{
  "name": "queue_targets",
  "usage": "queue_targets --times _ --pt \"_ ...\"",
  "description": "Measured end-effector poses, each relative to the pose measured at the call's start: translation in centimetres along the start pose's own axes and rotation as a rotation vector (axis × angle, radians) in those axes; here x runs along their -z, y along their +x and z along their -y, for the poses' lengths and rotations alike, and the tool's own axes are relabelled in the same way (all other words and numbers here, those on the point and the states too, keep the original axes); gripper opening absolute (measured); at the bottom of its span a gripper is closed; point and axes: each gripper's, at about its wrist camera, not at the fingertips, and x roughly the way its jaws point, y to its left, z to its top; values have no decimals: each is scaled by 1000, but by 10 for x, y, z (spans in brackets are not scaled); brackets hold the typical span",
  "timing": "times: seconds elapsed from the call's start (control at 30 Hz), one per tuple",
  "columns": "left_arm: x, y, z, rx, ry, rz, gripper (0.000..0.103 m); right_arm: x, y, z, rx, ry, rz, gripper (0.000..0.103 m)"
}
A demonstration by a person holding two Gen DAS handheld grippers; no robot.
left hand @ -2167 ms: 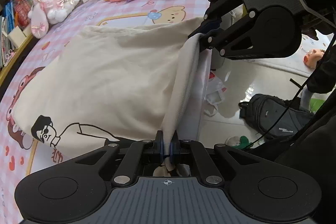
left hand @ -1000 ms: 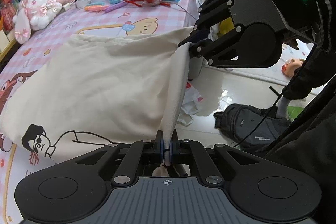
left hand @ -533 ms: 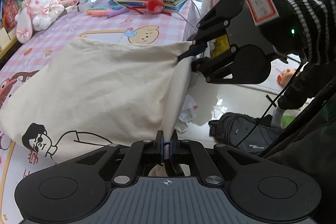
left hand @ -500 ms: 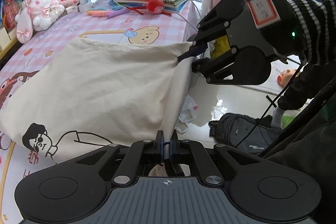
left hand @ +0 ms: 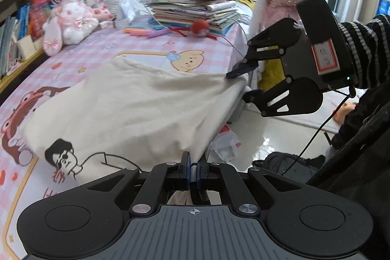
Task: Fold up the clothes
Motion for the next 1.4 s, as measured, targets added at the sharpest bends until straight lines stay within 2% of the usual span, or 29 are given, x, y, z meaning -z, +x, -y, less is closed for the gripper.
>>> queue_targets --times 0.27,0.37,0.53,0.57,0.6,0.63,0.77,0.93,1.0,1.17,1.27,1.4 --pt "10 -2 -3 -4 -11 -10 4 0 -3 -16 41 -198 56 36" --pt "12 -2 -5 7 -13 -18 4 2 -6 -24 88 -317 96 45" --pt "16 -1 -7 26 -7 -32 4 3 -11 -24 106 -429 137 47" --pt "16 -1 -6 28 -5 -35 4 1 -12 -22 84 -434 131 43" --pt "17 -1 -6 30 -3 -37 4 0 -14 -19 61 -438 126 26" --pt "17 -2 -6 32 1 -39 4 -2 -15 -16 39 -442 120 16" --pt "14 -11 -5 90 32 -59 4 -9 -21 -6 -51 -458 98 13" --pt "3 -34 -6 211 36 -70 4 -26 -52 25 -136 -371 108 13" --pt "-2 -44 -6 230 33 -63 4 -34 -64 39 -160 -340 118 12" --pt "-20 -75 -14 186 66 -16 4 -54 -95 74 -212 -261 152 12" --pt "-35 -87 -29 115 56 13 4 -75 -100 101 -222 -233 210 12" --pt "-50 -87 -53 3 16 20 4 -97 -82 129 -270 -217 262 12"
